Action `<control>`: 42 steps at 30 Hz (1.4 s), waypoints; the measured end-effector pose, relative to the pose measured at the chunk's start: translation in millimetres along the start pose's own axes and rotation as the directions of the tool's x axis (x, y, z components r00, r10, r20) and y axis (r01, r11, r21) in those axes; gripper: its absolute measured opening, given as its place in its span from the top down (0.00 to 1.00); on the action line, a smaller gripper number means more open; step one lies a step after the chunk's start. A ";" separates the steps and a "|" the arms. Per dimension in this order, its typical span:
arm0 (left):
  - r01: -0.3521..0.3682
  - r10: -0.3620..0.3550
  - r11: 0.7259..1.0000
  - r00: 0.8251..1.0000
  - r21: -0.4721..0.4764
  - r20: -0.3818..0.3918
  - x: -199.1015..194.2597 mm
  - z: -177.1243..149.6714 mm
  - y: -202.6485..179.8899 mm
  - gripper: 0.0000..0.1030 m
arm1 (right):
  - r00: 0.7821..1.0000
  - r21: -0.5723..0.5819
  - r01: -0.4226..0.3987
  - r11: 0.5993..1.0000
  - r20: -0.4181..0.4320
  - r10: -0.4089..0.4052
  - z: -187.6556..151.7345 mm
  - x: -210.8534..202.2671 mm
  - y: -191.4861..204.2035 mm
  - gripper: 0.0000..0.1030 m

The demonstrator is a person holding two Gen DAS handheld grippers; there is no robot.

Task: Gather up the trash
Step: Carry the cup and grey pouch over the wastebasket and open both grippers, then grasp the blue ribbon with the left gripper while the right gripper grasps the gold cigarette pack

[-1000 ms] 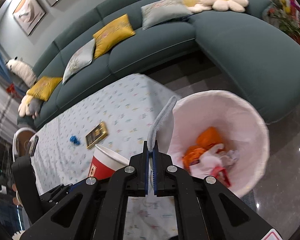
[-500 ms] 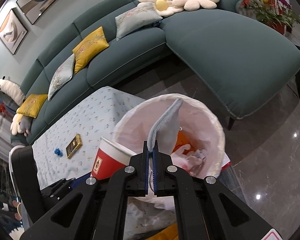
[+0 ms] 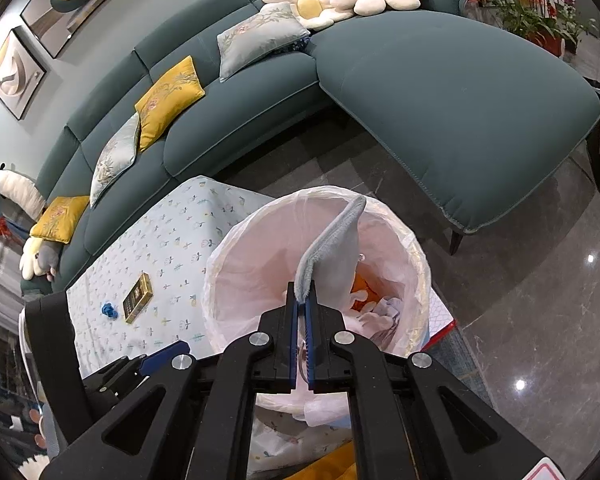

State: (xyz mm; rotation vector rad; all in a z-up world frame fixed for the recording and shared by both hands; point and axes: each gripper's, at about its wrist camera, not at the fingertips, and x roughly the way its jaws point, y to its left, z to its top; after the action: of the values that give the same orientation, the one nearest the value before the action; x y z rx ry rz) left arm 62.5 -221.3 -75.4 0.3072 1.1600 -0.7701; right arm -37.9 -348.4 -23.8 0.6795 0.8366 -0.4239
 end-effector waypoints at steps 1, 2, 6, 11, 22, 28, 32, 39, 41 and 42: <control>-0.005 0.005 1.000 1.000 -0.003 0.001 -0.5 -0.4 2.0 0.34 | 1.000 -0.002 -0.001 1.000 -0.001 0.001 -0.1 0.3 1.2 0.97; -0.008 0.008 1.000 1.000 -0.007 0.002 -0.9 -1.0 4.5 0.34 | 1.000 -0.006 -0.002 1.000 -0.002 0.002 -0.2 1.7 3.2 0.97; -0.024 0.024 1.000 1.000 -0.014 0.009 -4.3 -2.4 9.6 0.34 | 1.000 -0.020 -0.008 1.000 -0.010 0.008 -0.2 6.1 11.6 0.95; -0.056 0.056 0.998 0.998 -0.022 0.020 -8.0 -3.4 16.7 0.29 | 1.000 -0.020 -0.009 1.000 -0.016 0.009 -0.2 8.5 18.1 0.90; -0.083 0.085 0.996 0.996 -0.044 0.042 -22.3 -10.6 31.4 0.29 | 0.999 -0.065 0.038 0.997 -0.014 -0.039 -8.8 4.5 33.8 0.73; -0.101 0.105 0.992 0.993 -0.071 0.056 -32.4 -16.5 46.4 0.29 | 0.995 -0.135 0.098 0.986 -0.009 -0.100 -18.0 5.6 49.2 0.62; -0.114 0.121 0.988 0.991 -0.100 0.063 -39.6 -21.3 61.6 0.29 | 0.992 -0.168 0.120 0.978 -0.012 -0.123 -23.6 7.8 60.1 0.58; -0.153 0.167 0.976 0.983 -0.158 0.079 -51.6 -31.9 96.9 0.26 | 0.993 -0.215 0.105 0.971 -0.033 -0.115 -35.2 16.6 90.1 0.53; -0.158 0.175 0.971 0.981 -0.181 0.079 -53.4 -35.0 108.8 0.26 | 0.993 -0.233 0.097 0.968 -0.041 -0.110 -38.9 21.4 101.3 0.53; -0.164 0.182 0.967 0.980 -0.197 0.078 -54.8 -36.9 116.9 0.26 | 0.993 -0.242 0.093 0.966 -0.046 -0.107 -41.4 23.9 107.1 0.52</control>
State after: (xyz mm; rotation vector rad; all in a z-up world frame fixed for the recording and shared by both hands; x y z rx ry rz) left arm 106.4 -95.4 -59.4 0.2064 1.0913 -0.5111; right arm 17.7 -245.1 -22.0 0.4286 0.9633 -0.3877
